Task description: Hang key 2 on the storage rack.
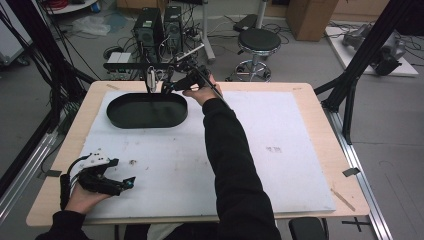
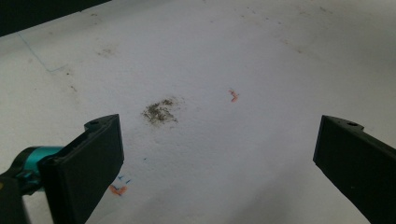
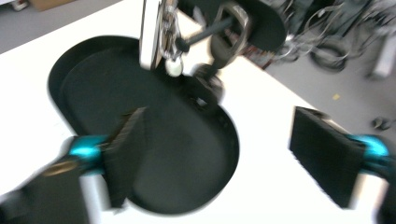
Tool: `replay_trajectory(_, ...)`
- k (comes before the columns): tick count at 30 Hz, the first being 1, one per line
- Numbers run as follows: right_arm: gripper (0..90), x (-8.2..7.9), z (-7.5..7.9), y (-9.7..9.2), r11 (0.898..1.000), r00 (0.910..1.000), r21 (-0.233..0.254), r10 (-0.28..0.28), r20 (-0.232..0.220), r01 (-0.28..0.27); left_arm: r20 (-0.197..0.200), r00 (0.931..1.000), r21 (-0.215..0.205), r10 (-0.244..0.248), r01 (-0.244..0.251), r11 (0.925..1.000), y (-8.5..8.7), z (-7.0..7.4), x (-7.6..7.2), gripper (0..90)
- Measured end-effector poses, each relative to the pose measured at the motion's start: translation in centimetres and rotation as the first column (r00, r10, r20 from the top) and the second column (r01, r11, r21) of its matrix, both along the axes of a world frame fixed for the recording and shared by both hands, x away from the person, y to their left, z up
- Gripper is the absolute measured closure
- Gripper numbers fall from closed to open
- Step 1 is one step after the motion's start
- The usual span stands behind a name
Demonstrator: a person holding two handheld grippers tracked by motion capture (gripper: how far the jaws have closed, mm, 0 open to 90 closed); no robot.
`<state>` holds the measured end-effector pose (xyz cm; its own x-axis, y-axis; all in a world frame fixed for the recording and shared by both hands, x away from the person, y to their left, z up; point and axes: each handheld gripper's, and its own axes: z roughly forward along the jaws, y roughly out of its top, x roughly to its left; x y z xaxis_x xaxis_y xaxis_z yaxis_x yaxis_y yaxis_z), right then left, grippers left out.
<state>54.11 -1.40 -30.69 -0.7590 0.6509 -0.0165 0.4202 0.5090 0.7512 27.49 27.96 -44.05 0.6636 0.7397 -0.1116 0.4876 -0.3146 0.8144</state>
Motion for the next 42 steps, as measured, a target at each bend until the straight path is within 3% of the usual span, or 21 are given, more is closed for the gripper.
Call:
replay_trajectory(3, 0.7, -0.2, 0.0, -0.5, 1.0, 0.9998, -0.007, 0.006, -0.021, -0.007, 0.0, 1.0, 0.0, -0.001, 0.001, 1.0, 0.0, 0.0, 0.0, 2.2)
replay_trajectory(13, 0.7, -1.9, -0.6, -3.9, 1.0, 0.9991, 0.004, 0.031, -0.031, -0.031, 0.0, 1.0, 0.001, 0.003, -0.003, 1.0, -0.1, 0.0, 0.0, 2.2)
replay_trajectory(24, 0.8, -3.9, -0.8, -8.1, 0.999, 1.0, 0.052, 0.003, 0.001, -0.003, 0.003, 1.0, -0.001, 0.004, -0.004, 1.0, 0.0, 0.1, -0.1, 2.2)
replay_trajectory(27, 0.8, -4.5, -1.0, -9.0, 0.999, 0.9999, 0.045, -0.008, 0.007, 0.008, 0.006, 1.0, -0.004, 0.007, -0.007, 1.0, -0.1, 0.1, -0.2, 2.2)
replay_trajectory(37, 0.8, -6.7, -1.5, -12.6, 0.995, 0.9991, 0.1, -0.033, 0.027, 0.03, 0.0, 1.0, 0.006, 0.004, -0.004, 1.0, -0.1, 0.0, -0.1, 2.2)
replay_trajectory(42, 0.8, -7.8, -1.9, -13.8, 0.995, 0.9986, 0.097, -0.038, 0.036, 0.035, 0.001, 1.0, 0.009, 0.002, -0.002, 1.0, -0.2, 0.0, -0.2, 2.2)
